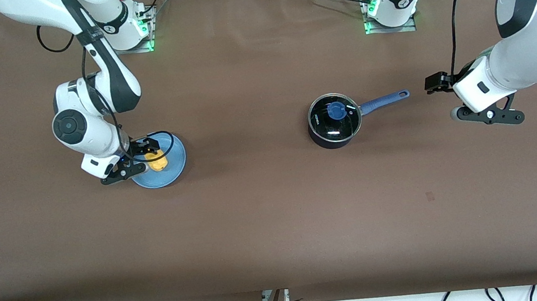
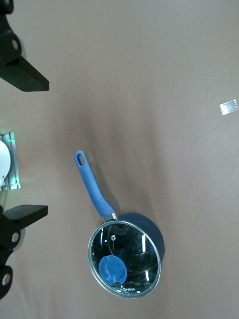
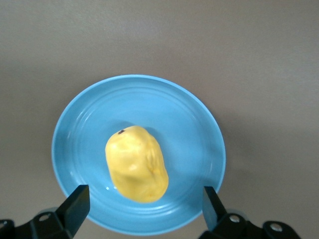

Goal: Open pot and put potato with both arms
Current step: 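Grasp the yellow potato with the right gripper while the left gripper grasps the lid knob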

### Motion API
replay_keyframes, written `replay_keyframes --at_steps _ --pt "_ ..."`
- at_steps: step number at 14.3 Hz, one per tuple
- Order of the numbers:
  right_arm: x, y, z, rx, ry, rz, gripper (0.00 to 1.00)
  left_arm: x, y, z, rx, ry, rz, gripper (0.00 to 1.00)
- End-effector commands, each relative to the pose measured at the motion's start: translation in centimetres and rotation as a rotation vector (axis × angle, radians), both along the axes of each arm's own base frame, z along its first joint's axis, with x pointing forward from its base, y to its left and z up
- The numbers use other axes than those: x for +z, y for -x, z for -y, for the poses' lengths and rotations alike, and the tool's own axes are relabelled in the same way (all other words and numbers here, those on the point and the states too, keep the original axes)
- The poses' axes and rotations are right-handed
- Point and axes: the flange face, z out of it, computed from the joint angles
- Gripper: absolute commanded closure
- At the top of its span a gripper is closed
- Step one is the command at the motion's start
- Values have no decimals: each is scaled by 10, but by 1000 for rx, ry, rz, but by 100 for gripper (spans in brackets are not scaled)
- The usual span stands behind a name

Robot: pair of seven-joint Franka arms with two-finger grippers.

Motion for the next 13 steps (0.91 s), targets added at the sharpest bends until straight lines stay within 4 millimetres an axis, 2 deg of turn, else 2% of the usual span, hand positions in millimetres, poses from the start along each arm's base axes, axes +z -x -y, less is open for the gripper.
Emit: replay_keyframes --at_steps 1,6,9,13 --pt "-13 4 -6 -5 -8 28 0 -4 7 0 48 48 -46 0" --pt "-26 6 -6 -4 -14 55 0 -8 28 12 81 51 -78 0" --pt "-38 9 -5 -3 -18 74 0 -6 32 25 128 26 -79 0" --pt "-41 10 -10 6 -19 79 0 -16 30 33 146 77 -69 0"
